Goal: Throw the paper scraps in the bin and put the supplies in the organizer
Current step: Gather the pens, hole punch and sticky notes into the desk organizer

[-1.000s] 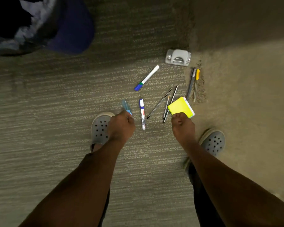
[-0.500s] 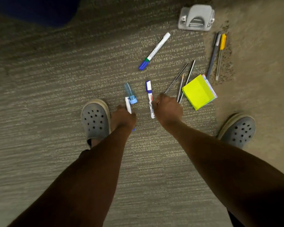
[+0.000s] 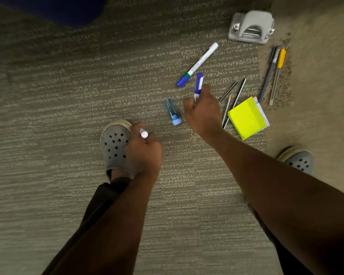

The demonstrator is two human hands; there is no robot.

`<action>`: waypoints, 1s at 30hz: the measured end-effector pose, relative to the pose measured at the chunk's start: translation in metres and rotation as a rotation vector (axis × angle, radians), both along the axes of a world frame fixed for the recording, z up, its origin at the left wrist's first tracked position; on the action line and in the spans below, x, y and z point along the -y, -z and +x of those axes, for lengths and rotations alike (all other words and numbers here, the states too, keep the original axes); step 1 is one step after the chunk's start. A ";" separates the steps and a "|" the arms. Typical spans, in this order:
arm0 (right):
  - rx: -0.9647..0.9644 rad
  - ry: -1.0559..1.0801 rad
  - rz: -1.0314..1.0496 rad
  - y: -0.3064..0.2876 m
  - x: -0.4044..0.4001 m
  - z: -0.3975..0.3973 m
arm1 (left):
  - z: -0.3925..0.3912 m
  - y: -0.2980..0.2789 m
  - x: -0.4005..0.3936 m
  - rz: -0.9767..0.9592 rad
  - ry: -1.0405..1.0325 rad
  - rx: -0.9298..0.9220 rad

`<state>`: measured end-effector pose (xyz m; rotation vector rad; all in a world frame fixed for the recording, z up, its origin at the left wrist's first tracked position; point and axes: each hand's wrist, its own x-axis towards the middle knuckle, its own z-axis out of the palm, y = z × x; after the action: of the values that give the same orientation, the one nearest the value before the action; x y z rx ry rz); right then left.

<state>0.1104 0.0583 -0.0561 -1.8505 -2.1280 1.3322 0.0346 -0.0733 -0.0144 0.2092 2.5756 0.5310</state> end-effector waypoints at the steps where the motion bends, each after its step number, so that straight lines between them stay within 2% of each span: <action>1: -0.006 0.004 -0.015 -0.001 -0.011 -0.002 | -0.001 -0.004 -0.004 0.056 0.005 0.045; 4: 0.024 0.035 -0.169 -0.005 -0.041 -0.009 | -0.004 -0.010 -0.022 0.314 0.093 0.126; 6: -0.104 0.156 -0.451 -0.015 -0.053 -0.019 | -0.006 -0.009 -0.038 0.382 0.228 0.081; 8: -0.214 0.177 -0.693 -0.026 -0.053 -0.024 | -0.006 -0.006 -0.054 0.403 0.363 0.062; 10: -0.369 0.192 -0.847 -0.030 -0.046 -0.025 | -0.004 -0.003 -0.068 0.416 0.439 0.097; 12: -0.533 0.357 -0.931 -0.027 -0.041 -0.023 | -0.003 -0.001 -0.078 0.429 0.427 0.171; 15: -0.607 0.585 -0.918 -0.018 -0.043 -0.014 | -0.004 0.001 -0.083 0.422 0.483 0.245; 18: -0.533 0.619 -0.790 -0.007 -0.044 -0.001 | -0.007 0.007 -0.085 0.410 0.523 0.210; 20: -0.452 0.615 -0.676 -0.001 -0.044 0.010 | -0.012 0.018 -0.093 0.376 0.509 0.099; 22: -0.377 0.585 -0.577 0.005 -0.042 0.024 | -0.019 0.032 -0.109 0.273 0.590 0.007; 26: -0.269 0.508 -0.485 0.007 -0.031 0.050 | -0.024 0.059 -0.148 -0.135 0.873 0.029; 30: -0.275 0.488 -0.506 -0.009 -0.024 0.069 | -0.026 0.057 -0.169 -0.217 0.823 -0.015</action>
<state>0.1790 0.0820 -0.0473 -1.9998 -1.1701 1.9484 0.0087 0.0961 -0.0712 1.1192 2.2572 -0.0581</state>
